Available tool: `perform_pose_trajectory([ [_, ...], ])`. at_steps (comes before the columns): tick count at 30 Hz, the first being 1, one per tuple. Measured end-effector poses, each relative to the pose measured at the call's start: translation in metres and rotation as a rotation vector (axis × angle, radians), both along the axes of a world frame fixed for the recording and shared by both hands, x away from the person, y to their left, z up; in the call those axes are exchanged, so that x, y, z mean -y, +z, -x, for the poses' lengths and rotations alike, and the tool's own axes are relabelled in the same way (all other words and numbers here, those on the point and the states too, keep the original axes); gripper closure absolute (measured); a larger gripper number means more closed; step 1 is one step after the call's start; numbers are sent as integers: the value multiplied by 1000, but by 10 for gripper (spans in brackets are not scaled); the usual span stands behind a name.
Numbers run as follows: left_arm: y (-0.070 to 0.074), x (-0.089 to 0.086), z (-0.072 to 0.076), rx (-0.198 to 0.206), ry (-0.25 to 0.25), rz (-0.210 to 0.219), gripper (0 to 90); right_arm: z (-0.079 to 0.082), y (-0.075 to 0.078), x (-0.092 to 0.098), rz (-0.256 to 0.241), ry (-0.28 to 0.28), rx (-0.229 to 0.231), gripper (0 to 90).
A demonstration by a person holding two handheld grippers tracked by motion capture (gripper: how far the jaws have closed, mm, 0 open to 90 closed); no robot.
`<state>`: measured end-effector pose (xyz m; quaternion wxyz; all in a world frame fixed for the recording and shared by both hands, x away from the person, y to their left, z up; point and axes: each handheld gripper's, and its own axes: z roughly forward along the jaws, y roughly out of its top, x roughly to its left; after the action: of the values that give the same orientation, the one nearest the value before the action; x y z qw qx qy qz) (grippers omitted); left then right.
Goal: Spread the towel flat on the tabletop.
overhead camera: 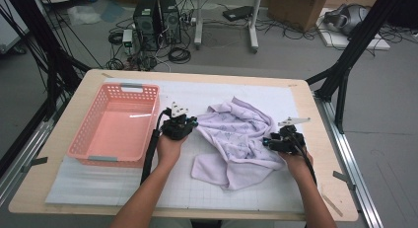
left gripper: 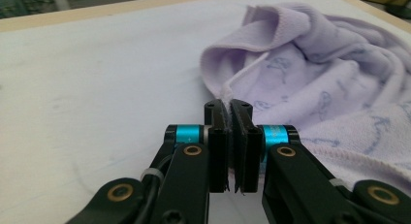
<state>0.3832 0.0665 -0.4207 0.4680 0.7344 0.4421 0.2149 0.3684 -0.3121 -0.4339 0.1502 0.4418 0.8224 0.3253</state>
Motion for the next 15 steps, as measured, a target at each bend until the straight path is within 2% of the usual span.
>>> perform_pose_trajectory([
  [1, 0, -2, -1, 0, 14, 0, 858, -4, 0, -2, 15, 16, -6, 851],
  [3, -1, -6, -3, 3, 39, 5, 859, -12, 4, -3, 22, -9, 4, 868],
  [4, -1, -8, -4, 2, 49, 7, 859, -18, 8, -2, 36, -31, 24, 870],
  [6, -1, -12, -6, 1, 68, 16, 859, -29, 14, 3, 27, -80, 83, 871],
  [7, -1, -12, -6, 2, 67, 14, 859, -35, 17, 8, 20, -122, 121, 871],
  [9, -2, -10, -5, 0, 51, -6, 858, -44, 23, 15, 10, -185, 167, 872],
  [10, -2, -9, -5, 4, 51, -5, 858, -47, 26, 20, 8, -242, 215, 872],
  [11, -2, -9, -5, 3, 45, -1, 857, -50, 29, 22, 4, -275, 233, 872],
  [13, -2, -6, -5, 10, 36, 23, 853, -55, 34, 26, -12, -320, 267, 868],
  [14, -2, -5, -4, 12, 23, 33, 839, -56, 35, 26, -23, -326, 266, 836],
  [15, -2, -3, -4, 1, 3, 48, 770, -57, 35, 25, -36, -327, 252, 749],
])
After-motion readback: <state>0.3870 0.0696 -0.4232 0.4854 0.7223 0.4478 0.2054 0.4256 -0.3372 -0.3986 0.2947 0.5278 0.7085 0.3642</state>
